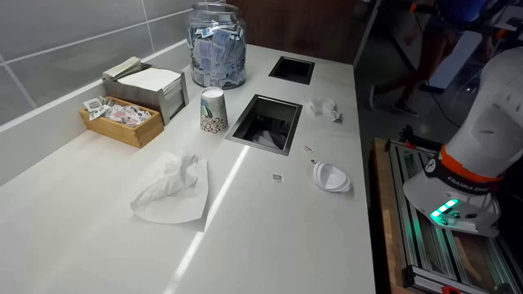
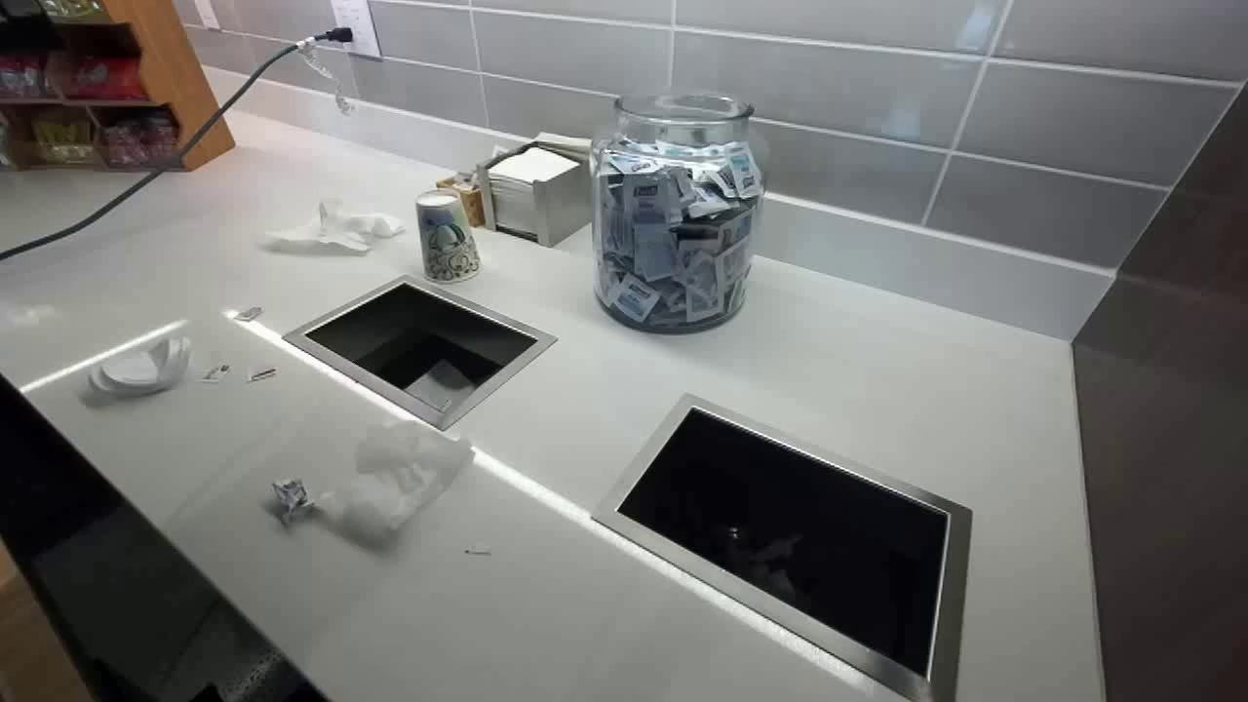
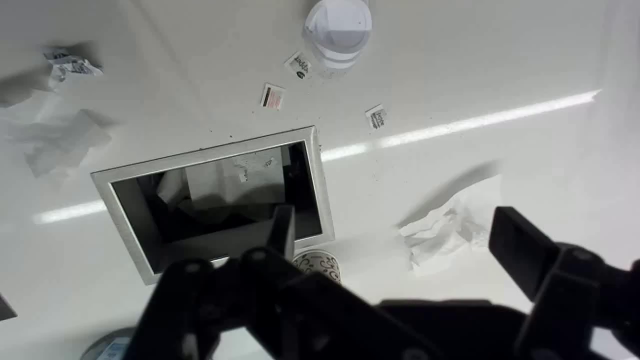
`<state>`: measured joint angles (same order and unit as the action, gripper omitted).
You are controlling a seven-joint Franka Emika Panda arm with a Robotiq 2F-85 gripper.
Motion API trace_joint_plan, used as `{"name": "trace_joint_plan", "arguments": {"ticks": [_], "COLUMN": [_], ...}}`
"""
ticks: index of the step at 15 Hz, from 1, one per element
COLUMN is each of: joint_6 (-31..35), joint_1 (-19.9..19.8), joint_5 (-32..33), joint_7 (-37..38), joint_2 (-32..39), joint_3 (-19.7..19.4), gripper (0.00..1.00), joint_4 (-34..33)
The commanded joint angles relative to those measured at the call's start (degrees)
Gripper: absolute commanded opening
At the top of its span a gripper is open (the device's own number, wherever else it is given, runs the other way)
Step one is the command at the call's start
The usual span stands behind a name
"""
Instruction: Squeeze the paper cup three times, pick up the paper cup and put it in the left bin
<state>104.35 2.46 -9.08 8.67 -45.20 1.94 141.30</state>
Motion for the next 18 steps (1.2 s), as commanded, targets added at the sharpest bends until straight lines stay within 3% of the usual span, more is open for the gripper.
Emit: {"name": "trace_joint_plan", "arguments": {"ticks": [1, 5, 7, 12, 15, 18], "joint_6": [-0.2, -0.2, 3.0, 20.0, 21.1, 17.8], "joint_1": [-0.7, -0.7, -2.9, -7.7, -9.7, -10.4], "joint_5": [-0.4, -0.4, 1.0, 5.4, 5.3, 4.2], "joint_7": [-0.4, -0.4, 0.7, 1.2, 5.4, 9.4], "joint_2": [0.0, 0.0, 2.8, 10.9, 17.9, 24.9], "joint_3": [0.5, 0.5, -0.1, -0.5, -0.7, -1.2], "gripper": [1.0, 1.0, 1.0, 1.0, 1.0, 1.0], "joint_4": [-0.1, -0.1, -0.9, -1.6, -4.8, -9.6]}}
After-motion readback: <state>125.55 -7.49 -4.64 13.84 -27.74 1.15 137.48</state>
